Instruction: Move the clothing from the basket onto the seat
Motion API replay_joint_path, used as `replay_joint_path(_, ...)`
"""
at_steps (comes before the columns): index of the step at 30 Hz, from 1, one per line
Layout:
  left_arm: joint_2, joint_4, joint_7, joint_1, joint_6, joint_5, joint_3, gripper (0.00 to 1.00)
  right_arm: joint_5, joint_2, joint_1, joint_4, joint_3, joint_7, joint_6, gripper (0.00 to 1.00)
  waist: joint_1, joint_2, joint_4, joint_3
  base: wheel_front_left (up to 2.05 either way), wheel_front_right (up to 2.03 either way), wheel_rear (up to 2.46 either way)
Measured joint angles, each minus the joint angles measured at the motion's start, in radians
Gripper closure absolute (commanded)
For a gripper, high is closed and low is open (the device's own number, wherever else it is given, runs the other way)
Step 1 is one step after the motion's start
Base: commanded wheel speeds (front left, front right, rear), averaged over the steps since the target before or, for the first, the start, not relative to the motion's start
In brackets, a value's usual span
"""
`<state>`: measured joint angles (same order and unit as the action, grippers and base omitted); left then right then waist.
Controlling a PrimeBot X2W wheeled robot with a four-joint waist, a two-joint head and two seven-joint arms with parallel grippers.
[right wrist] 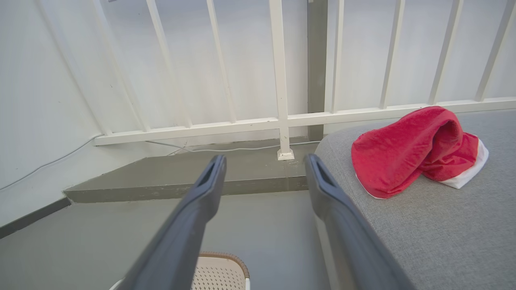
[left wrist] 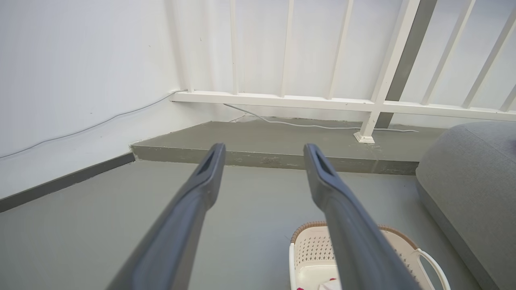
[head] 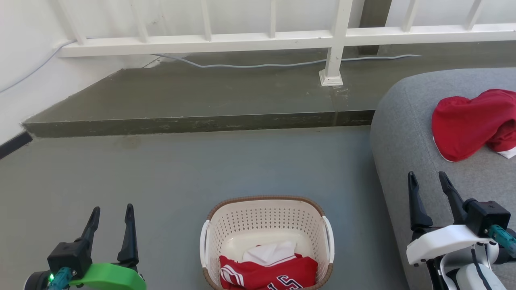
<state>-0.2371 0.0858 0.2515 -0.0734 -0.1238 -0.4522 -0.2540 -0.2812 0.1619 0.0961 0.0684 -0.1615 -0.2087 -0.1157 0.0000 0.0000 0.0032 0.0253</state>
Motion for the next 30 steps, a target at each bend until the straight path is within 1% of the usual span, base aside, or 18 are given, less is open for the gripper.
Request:
replay_joint_path(6, 0.002, -0.008, 0.000, -0.013, 0.000, 0.023, 0.006, 0.00, 0.002, 0.000, 0.016, -0.020, 0.005, 0.009, 0.000, 0.00, 0.0000, 0.0000, -0.002, -0.002, 0.00, 0.00, 0.00)
replay_joint_path(18, 0.005, -0.033, -0.001, -0.019, 0.000, 0.035, 0.017, 0.00, 0.008, 0.000, 0.022, -0.054, 0.015, 0.026, -0.001, 0.00, 0.0000, 0.0000, -0.006, -0.013, 0.00, 0.00, 0.00)
replay_joint_path(30, 0.002, -0.081, -0.023, -0.014, 0.000, 0.051, 0.009, 0.00, 0.010, 0.001, 0.014, -0.119, 0.047, 0.026, -0.008, 0.00, 0.0000, 0.0000, -0.007, -0.098, 0.00, 0.00, 0.00)
